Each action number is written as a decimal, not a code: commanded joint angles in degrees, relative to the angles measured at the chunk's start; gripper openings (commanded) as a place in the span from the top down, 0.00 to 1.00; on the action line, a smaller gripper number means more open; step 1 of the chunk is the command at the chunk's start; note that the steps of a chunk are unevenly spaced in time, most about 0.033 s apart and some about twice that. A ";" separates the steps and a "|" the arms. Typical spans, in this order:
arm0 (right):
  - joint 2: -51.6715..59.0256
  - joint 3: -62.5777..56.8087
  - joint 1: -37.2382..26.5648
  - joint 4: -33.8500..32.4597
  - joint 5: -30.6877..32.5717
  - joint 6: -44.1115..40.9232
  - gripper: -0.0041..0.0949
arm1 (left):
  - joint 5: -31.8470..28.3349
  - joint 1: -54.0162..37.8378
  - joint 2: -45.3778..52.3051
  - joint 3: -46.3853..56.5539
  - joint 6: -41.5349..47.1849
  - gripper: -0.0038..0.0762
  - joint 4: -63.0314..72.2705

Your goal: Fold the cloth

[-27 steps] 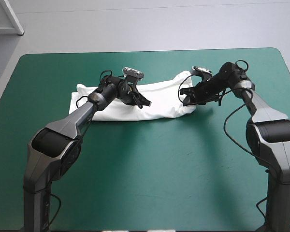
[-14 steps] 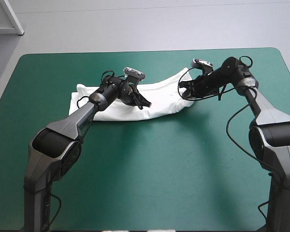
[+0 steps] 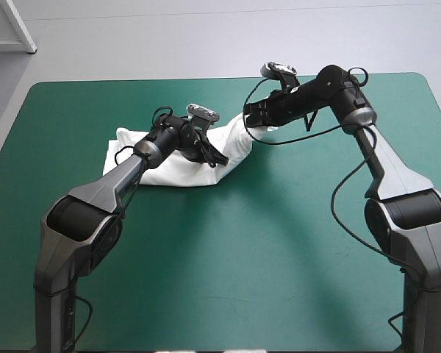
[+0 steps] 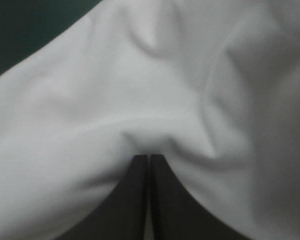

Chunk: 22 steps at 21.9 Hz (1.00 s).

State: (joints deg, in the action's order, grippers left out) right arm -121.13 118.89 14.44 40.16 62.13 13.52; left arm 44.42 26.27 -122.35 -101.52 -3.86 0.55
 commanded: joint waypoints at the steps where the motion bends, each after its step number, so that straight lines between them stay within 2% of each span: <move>1: 4.27 2.24 1.32 2.22 -1.43 0.69 0.98 | 1.77 -0.96 6.15 -0.81 0.50 0.93 0.17; 8: 4.06 3.08 4.33 2.21 -1.74 2.38 0.98 | 9.30 -5.43 15.99 -0.81 0.40 0.93 -4.11; 10: 3.49 5.16 6.60 2.11 -2.05 2.50 0.98 | 16.21 -7.60 19.86 -0.71 0.40 0.93 -6.63; 12: 2.69 7.37 8.01 1.98 -2.15 2.61 0.98 | 20.33 -8.52 21.56 -0.15 0.40 0.93 -8.00; 22: -12.35 28.64 18.55 3.39 -1.96 0.78 0.98 | 26.34 -9.44 37.66 14.52 7.48 0.93 -15.04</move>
State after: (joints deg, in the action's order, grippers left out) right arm -134.75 142.77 31.42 39.46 62.77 14.15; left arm 70.36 16.78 -89.83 -88.82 1.50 -13.68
